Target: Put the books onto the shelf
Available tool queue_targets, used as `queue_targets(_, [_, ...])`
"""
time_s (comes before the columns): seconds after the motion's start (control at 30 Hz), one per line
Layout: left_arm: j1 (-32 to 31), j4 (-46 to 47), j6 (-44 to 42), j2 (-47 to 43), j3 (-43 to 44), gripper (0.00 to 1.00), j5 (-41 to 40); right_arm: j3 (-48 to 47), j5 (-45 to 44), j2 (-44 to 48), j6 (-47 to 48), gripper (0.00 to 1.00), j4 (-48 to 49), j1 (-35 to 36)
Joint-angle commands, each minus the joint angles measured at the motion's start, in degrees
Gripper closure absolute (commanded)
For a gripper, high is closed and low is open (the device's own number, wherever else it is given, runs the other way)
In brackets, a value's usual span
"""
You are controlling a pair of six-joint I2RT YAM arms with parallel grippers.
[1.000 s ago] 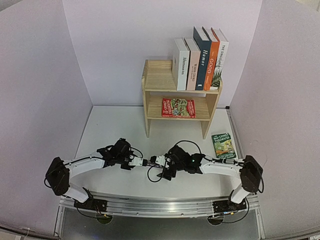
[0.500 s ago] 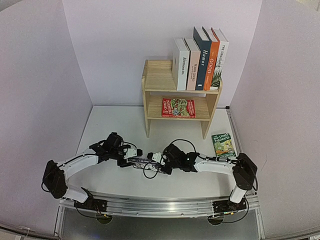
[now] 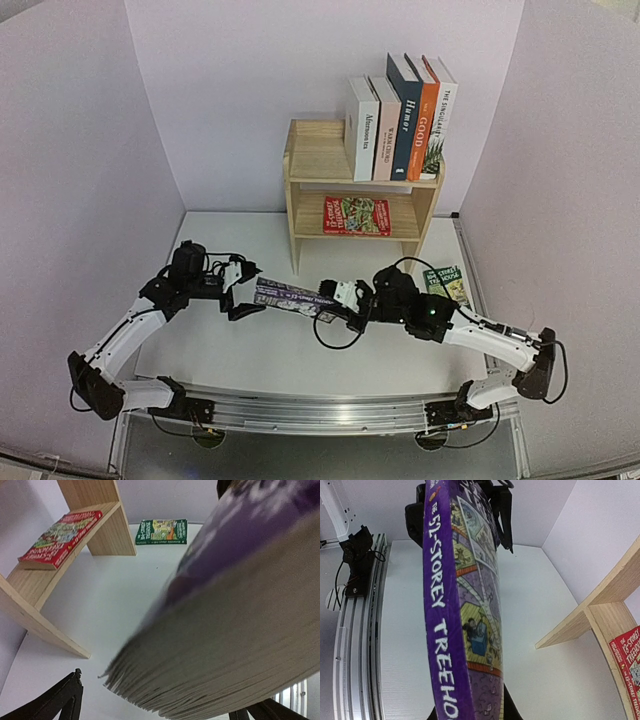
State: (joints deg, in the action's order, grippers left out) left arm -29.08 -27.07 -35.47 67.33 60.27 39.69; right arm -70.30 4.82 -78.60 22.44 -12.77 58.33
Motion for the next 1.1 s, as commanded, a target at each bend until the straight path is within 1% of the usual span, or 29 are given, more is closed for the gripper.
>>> queue_targets(0.0, [0.12,1.3,1.44,-0.11,4.57,0.03,7.35,-3.61,2.17,1.61,3.75,1.0,-0.06,0.14])
queue_targets(0.07, [0.16,0.34,0.58,-0.07,5.09,0.09,7.82,-4.22,2.9,1.44,3.98,1.0,-0.26,0.15])
queue_targets(0.2, [0.16,-3.07,-3.35,0.1,5.99,0.3,9.23,-4.44,2.78,1.68,4.57,1.0,-0.43,0.14])
queue_targets(0.27, [0.2,-5.3,-5.19,0.39,6.15,0.32,10.45,-4.96,3.12,1.69,4.46,1.0,-0.59,0.17])
queue_targets(0.4, [0.11,-6.57,-6.75,0.92,6.47,0.33,12.74,-5.49,4.24,1.45,4.53,1.0,-0.69,0.17])
queue_targets(0.57, [-0.55,-5.4,-8.12,1.57,6.55,0.41,15.34,-6.7,5.1,0.11,4.92,1.0,-0.85,0.14])
queue_targets(0.6, [-0.66,-5.28,-7.95,1.74,6.6,0.45,15.66,-7.16,5.26,-0.3,5.03,1.0,-0.86,0.16])
queue_targets(0.67, [-0.68,-5.27,-7.69,1.84,6.61,0.59,15.89,-7.9,5.54,-1.06,5.07,1.0,-0.96,0.12])
queue_targets(0.77, [-0.67,-5.68,-8.43,1.51,6.42,0.89,15.49,-8.15,5.55,-1.45,5.04,1.0,-1.14,0.18])
queue_targets(0.83, [-0.71,-5.72,-9.17,0.96,6.12,1.0,14.63,-8.18,5.45,-1.75,4.84,1.0,-1.29,0.12])
queue_targets(0.87, [-0.66,-5.89,-9.96,0.77,5.98,1.0,13.95,-8.31,4.41,-1.93,4.61,1.0,-1.33,0.11])
queue_targets(0.9, [-0.68,-6.23,-10.78,0.58,5.9,1.0,13.07,-8.66,2.27,-2.25,3.76,0.97,-1.33,0.08])
queue_targets(0.93, [-0.71,-6.46,-11.42,0.45,5.75,1.0,12.03,-9.15,0.07,-2.65,2.81,0.83,-1.57,0.05])
queue_targets(1.0, [-0.65,-6.66,-11.8,0.17,5.42,1.0,9.78,-10.75,-3.13,-3.35,2.04,0.43,-2.75,0.14])
queue_targets(1.03, [-0.7,-7.23,-11.66,0.14,5.36,1.0,9.11,-11.8,-3.97,-3.81,1.74,0.26,-3.34,0.14])
queue_targets(1.07, [-0.74,-7.9,-11.46,0.15,5.31,1.0,8.54,-13.03,-4.65,-4.37,1.42,0.11,-3.96,0.14])
